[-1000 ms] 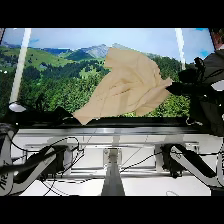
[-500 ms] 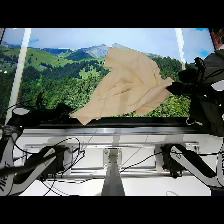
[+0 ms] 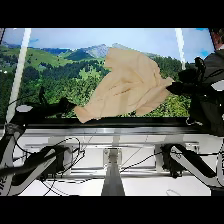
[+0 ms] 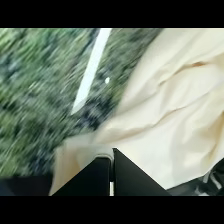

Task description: Fold the clothes and pants, and hang the long-sleeved shirts on hangers.

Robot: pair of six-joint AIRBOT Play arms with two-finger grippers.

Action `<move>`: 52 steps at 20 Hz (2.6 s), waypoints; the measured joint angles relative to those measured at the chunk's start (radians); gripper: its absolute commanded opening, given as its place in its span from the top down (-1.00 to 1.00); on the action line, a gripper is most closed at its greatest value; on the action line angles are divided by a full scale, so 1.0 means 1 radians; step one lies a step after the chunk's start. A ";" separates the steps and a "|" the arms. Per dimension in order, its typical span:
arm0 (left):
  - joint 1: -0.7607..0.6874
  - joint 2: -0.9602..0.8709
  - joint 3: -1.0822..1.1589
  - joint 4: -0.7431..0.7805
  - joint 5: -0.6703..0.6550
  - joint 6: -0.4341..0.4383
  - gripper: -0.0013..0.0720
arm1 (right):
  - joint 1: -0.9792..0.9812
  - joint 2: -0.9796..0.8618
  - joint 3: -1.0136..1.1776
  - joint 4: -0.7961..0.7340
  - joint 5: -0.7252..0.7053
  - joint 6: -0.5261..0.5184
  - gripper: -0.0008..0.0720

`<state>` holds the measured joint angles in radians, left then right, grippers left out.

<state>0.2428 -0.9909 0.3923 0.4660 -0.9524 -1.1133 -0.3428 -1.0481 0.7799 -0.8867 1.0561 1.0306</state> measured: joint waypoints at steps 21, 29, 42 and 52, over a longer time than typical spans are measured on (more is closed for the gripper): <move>0.285 0.322 1.072 -0.050 0.178 0.138 0.92 | 0.000 0.351 0.913 0.098 0.001 -0.002 0.94; 0.361 0.477 1.096 0.159 0.294 0.146 0.93 | 0.000 0.397 1.004 0.097 0.000 0.006 0.94; 0.081 -0.434 1.094 0.204 -0.107 0.227 0.93 | 0.156 -0.350 0.800 0.161 0.071 0.080 0.93; -0.055 -0.698 1.095 0.242 0.176 0.243 0.93 | 0.229 -0.660 0.787 0.011 -0.225 0.079 0.94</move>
<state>0.1879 -1.6894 1.4872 0.7082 -0.7761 -0.8700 -0.1139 -1.7077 1.5665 -0.8753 0.8307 1.1091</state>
